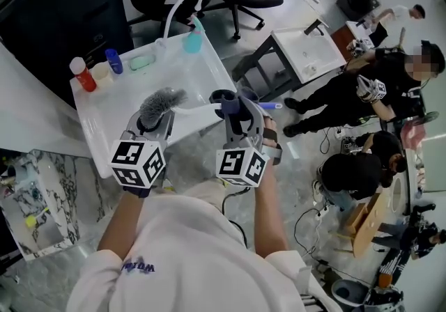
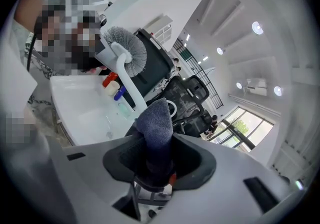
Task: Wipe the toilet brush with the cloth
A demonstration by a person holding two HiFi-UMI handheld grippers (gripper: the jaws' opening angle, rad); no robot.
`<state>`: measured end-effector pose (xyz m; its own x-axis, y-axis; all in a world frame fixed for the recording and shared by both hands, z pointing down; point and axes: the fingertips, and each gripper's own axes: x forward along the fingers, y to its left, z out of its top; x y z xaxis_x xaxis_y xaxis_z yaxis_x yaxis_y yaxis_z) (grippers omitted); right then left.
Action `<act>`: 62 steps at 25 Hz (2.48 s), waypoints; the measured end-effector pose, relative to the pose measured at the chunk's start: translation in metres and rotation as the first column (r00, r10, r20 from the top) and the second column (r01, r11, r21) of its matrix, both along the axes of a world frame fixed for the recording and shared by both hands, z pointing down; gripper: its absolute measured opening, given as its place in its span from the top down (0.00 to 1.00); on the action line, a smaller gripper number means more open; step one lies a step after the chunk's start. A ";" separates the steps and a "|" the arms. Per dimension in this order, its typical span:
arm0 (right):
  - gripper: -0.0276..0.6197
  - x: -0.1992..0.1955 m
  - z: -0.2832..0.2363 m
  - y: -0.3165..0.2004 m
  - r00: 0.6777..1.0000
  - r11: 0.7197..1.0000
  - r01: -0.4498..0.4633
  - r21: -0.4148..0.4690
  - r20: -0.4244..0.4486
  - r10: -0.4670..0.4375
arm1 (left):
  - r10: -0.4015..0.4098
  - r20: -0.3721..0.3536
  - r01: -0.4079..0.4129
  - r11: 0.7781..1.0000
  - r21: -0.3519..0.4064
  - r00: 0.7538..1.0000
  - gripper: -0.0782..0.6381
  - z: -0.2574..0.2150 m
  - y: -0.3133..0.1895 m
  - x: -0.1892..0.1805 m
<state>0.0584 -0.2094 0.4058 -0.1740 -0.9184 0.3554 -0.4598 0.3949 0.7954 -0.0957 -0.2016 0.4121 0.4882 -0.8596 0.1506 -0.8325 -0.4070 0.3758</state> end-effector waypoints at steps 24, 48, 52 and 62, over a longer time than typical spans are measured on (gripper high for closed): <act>0.74 -0.033 0.000 0.011 0.998 0.998 0.062 0.020 -0.032 -0.061 | 0.019 0.016 -0.019 1.000 0.010 1.000 0.77 -0.004 0.005 0.010; 0.71 0.079 0.006 -0.006 0.985 0.986 -0.162 0.028 -0.053 0.164 | 0.066 0.019 -0.066 0.998 0.013 0.998 0.76 -0.005 0.011 0.017; 0.71 0.084 0.008 -0.008 0.983 0.985 -0.173 0.021 -0.056 0.174 | 0.068 0.018 -0.068 0.998 0.008 0.997 0.76 -0.003 0.010 0.015; 0.71 0.100 0.010 -0.012 0.975 0.978 -0.210 0.017 -0.065 0.211 | 0.076 0.019 -0.076 0.997 0.009 0.997 0.76 -0.003 0.009 0.012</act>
